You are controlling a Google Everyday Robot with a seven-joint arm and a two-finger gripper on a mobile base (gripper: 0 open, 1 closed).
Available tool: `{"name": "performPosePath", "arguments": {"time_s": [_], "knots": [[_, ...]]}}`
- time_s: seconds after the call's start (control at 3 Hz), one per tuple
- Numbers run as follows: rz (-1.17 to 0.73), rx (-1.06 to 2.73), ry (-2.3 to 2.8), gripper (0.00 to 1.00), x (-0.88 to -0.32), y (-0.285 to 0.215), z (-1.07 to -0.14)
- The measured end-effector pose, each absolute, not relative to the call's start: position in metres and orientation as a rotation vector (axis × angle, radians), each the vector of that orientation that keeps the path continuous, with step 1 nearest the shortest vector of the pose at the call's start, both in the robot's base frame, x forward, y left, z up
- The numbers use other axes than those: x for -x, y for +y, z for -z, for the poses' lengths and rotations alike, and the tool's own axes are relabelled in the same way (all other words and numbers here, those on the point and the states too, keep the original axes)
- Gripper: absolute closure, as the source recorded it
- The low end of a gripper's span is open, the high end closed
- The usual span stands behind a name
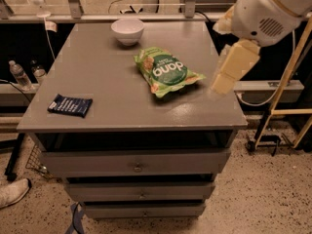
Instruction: Pick rxbar blueberry
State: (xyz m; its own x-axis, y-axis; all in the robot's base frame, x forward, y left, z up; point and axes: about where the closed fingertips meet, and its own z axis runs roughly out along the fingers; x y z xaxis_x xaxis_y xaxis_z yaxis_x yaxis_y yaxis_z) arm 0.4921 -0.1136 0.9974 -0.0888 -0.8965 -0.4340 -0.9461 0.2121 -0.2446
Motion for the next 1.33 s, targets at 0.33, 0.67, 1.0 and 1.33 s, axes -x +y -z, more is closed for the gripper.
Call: {"name": "performPosePath", "arguments": {"time_s": [0.33,0.67,1.0,1.33], "knots": [[-0.207,1.695,1.942,0.00,-0.509,-0.052,-0.993],[-0.289,1.732,1.856,0.00,-0.509,0.014,-0.991],[-0.289,1.732,1.856,0.00,-0.509,0.014,-0.991],[-0.455,1.757,1.813,0.00,-0.509,0.077,-0.951]]}}
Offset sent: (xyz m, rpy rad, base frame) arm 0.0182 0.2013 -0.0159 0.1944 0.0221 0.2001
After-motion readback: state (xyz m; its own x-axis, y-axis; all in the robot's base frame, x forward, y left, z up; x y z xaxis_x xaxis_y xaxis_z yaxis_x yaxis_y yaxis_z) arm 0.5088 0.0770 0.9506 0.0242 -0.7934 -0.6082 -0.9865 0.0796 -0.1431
